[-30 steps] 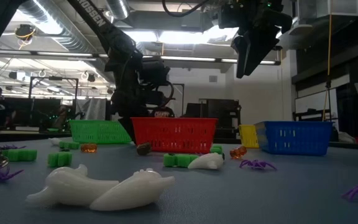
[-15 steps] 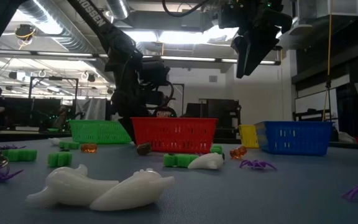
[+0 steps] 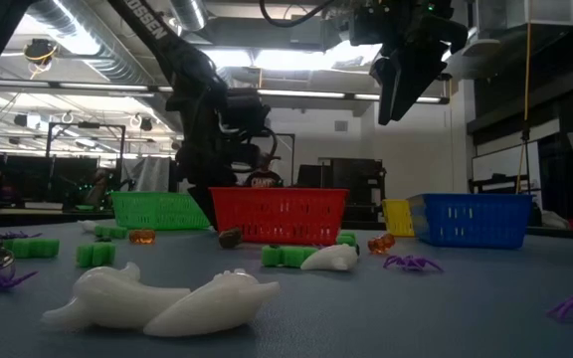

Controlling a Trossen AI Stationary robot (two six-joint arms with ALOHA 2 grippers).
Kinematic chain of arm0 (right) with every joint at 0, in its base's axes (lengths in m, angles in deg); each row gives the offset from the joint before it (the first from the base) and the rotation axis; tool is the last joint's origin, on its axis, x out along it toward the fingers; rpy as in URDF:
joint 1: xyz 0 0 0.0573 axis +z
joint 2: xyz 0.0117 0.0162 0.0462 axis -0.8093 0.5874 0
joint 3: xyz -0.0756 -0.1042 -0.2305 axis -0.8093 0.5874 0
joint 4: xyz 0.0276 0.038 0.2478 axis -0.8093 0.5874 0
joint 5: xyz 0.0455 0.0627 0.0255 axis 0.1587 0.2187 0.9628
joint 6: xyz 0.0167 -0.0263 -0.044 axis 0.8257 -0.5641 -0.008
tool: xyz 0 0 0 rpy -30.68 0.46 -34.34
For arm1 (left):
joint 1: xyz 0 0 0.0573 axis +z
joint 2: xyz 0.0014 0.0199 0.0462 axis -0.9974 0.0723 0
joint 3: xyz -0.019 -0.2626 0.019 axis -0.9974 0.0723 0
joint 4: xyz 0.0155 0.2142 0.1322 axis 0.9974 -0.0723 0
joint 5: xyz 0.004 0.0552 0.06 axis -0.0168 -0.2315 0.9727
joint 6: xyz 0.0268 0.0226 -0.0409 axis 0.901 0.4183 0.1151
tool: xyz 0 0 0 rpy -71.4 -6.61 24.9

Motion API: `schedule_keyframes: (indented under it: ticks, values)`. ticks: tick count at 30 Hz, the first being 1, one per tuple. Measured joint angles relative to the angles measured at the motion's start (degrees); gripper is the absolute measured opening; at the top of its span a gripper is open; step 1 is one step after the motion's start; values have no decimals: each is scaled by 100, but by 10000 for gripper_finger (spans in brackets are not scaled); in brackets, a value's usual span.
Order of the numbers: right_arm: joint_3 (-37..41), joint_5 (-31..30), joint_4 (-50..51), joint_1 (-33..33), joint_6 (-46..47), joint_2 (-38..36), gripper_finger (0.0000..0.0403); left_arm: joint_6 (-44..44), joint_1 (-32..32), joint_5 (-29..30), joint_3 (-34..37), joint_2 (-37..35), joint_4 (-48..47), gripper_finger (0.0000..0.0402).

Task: Sort Halloween decoration
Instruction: Put the orange pumpkin toy into the green bin

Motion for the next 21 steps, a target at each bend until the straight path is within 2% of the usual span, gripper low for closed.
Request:
schedule_keyframes:
  ticks: [12,21]
  values:
    - [0,-2,0,0,-1,0,237,-50,1,-4,-6,-596,-68,86]
    - [0,-2,0,0,-2,0,237,-184,1,839,-14,-1274,-529,86]
